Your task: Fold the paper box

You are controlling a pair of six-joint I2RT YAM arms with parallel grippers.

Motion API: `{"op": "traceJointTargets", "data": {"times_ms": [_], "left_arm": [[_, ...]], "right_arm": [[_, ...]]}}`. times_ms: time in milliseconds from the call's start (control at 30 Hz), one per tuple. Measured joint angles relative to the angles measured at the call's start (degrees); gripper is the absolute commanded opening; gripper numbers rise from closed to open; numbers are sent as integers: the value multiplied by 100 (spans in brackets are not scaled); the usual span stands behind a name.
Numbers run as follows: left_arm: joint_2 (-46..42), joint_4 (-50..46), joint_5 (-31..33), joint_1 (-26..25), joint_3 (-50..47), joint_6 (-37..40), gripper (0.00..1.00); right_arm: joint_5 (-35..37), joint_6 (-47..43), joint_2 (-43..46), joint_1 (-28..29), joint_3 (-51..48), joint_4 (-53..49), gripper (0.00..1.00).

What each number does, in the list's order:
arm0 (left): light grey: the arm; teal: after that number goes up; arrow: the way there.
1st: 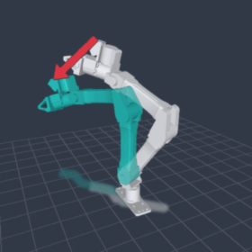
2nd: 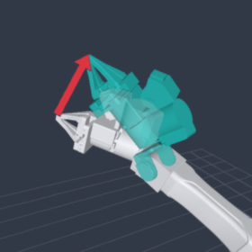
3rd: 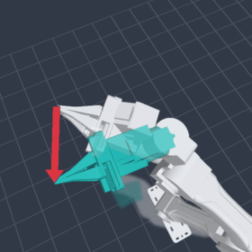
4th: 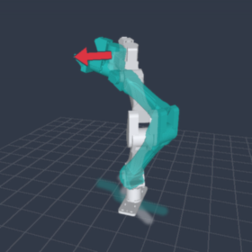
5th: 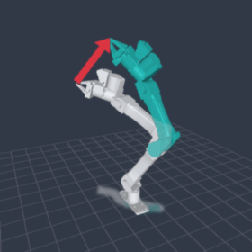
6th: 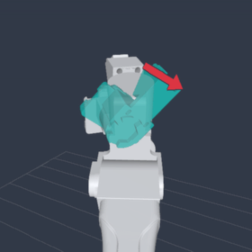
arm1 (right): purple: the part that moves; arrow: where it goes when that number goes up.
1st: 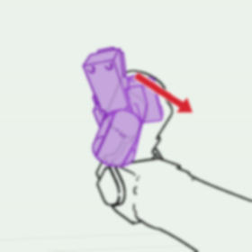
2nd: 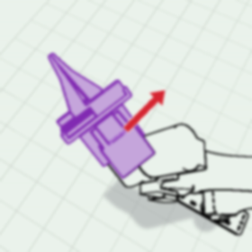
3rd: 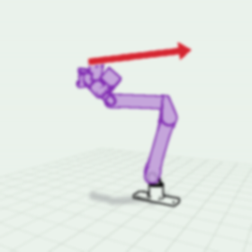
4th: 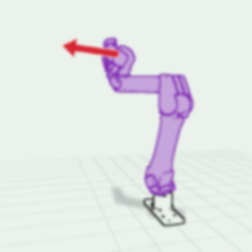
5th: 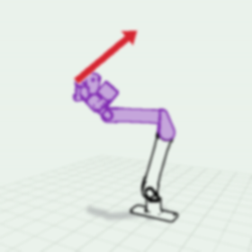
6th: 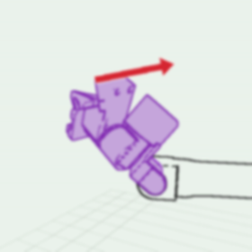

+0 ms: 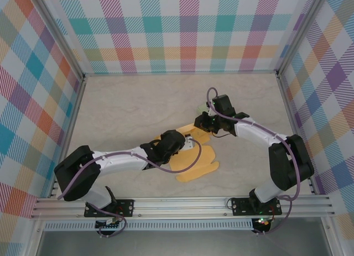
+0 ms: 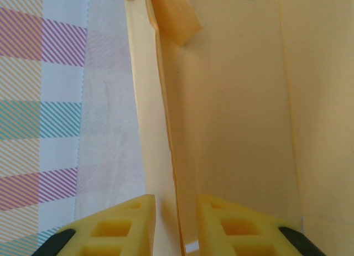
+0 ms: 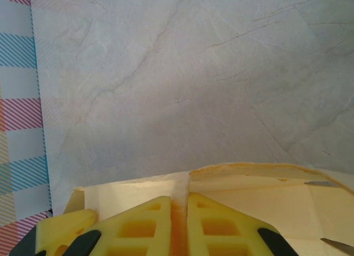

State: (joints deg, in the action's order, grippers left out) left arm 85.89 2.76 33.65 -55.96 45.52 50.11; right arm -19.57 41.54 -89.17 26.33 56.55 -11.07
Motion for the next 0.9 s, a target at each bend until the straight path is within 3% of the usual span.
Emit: {"op": "traceJointTargets", "data": {"times_ms": [300, 500, 533, 767, 900], "left_arm": [[-514, -426, -232, 487, -264, -302, 24], [-529, -573, -317, 544, -262, -345, 5], [-531, -575, -317, 544, -256, -348, 1], [-531, -610, -208, 501, -221, -345, 0], [-540, -597, -4, 426, -238, -275, 0]], "right_arm": [[4, 2, 28, 0, -149, 170, 13], [2, 2, 94, 0, -219, 212, 15], [2, 2, 107, 0, -229, 205, 17], [140, -72, 304, 0, -258, 94, 36], [291, -179, 732, 0, -369, -79, 40]]}}
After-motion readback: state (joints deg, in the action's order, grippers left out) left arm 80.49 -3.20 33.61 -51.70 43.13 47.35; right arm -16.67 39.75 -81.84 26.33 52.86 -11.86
